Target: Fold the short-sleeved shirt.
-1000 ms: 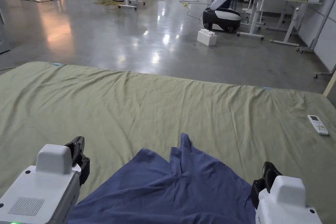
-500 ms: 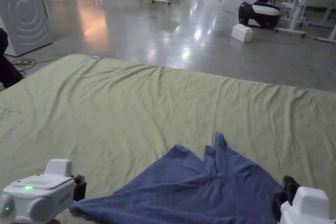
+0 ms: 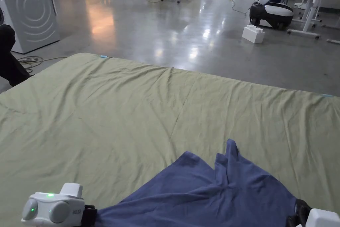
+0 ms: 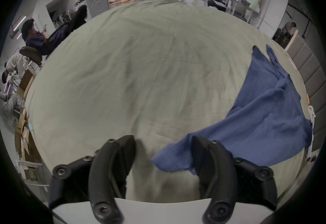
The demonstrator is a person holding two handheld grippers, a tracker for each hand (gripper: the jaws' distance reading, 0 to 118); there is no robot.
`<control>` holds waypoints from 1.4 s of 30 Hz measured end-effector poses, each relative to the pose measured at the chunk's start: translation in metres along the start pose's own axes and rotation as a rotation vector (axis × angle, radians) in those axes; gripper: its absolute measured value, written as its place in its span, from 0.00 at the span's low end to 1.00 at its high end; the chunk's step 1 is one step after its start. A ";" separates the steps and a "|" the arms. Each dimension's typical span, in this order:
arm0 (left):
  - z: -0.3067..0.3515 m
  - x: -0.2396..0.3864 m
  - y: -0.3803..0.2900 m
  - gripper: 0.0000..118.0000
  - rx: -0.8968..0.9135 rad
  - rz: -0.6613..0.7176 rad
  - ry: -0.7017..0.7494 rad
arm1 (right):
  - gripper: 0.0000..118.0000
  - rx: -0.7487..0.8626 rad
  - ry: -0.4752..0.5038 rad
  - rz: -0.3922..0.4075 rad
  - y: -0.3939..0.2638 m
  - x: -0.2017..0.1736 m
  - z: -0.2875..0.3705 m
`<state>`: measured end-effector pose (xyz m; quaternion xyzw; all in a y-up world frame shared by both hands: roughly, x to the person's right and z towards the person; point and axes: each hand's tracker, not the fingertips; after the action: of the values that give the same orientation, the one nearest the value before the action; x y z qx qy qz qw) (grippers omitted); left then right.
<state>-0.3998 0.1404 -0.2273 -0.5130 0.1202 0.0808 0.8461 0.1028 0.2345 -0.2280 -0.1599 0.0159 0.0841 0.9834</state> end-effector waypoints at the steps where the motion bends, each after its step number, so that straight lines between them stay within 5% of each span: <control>1: 0.001 0.004 -0.001 0.43 0.014 0.002 0.005 | 0.00 -0.006 0.001 -0.001 -0.001 0.000 -0.003; 7: 0.004 0.027 -0.007 0.10 0.037 -0.077 -0.013 | 0.00 -0.041 0.019 -0.017 0.001 0.000 -0.034; 14: 0.018 0.026 -0.005 0.08 0.081 -0.063 0.003 | 0.02 -0.198 0.147 0.038 0.021 0.005 -0.145; 15: 0.021 0.025 -0.007 0.08 0.089 -0.058 0.006 | 0.06 -0.275 0.172 0.042 0.023 0.005 -0.166; 18: 0.029 0.023 -0.011 0.08 0.105 -0.025 0.011 | 0.57 -0.425 0.191 0.100 0.019 0.007 -0.226; 19: 0.031 0.023 -0.012 0.08 0.109 -0.015 0.013 | 0.65 -0.467 0.190 0.129 0.015 0.008 -0.245; 25: 0.034 0.026 -0.015 0.08 0.112 0.000 0.022 | 0.76 -0.557 0.200 0.213 -0.007 0.007 -0.307; 29: 0.035 0.030 -0.015 0.08 0.112 -0.007 0.040 | 0.69 -0.594 0.269 0.195 -0.018 0.007 -0.320; 33: 0.034 0.031 -0.017 0.08 0.110 -0.019 0.051 | 0.32 -0.603 0.279 0.156 -0.011 0.000 -0.311; 35: 0.034 0.033 -0.017 0.08 0.110 -0.029 0.059 | 0.26 -0.574 0.289 0.208 -0.012 -0.008 -0.308; 37: 0.032 0.032 -0.018 0.08 0.117 -0.027 0.063 | 0.05 -0.548 0.268 0.280 -0.013 -0.015 -0.303; 42: 0.043 0.038 -0.016 0.08 0.173 -0.004 0.064 | 0.04 -0.440 0.177 0.247 -0.002 -0.015 -0.280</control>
<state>-0.3543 0.1719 -0.2052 -0.4405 0.1527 0.0518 0.8831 0.0874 0.1415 -0.4918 -0.3736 0.1024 0.1906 0.9020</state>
